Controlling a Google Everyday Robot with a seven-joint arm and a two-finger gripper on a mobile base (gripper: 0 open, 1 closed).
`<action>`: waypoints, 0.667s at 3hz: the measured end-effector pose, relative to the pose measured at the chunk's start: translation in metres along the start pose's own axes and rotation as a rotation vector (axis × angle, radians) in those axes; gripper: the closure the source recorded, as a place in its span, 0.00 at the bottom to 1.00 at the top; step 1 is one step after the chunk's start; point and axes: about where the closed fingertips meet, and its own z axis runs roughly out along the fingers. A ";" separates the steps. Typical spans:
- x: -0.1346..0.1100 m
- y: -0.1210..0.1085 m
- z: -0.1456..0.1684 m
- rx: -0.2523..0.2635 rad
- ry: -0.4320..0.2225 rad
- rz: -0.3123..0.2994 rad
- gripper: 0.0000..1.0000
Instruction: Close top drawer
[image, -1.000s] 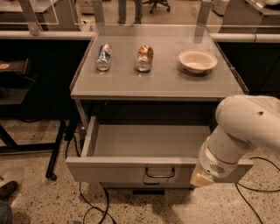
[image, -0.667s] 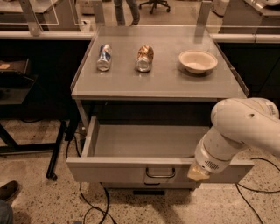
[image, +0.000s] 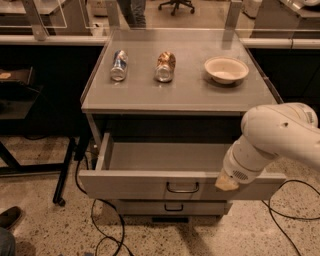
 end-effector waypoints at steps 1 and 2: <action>-0.012 -0.024 -0.007 0.059 -0.020 0.000 1.00; -0.012 -0.025 -0.007 0.059 -0.020 0.005 1.00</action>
Offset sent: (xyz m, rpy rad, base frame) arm 0.0258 -0.0004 0.0103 -0.0065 -0.0606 -0.0096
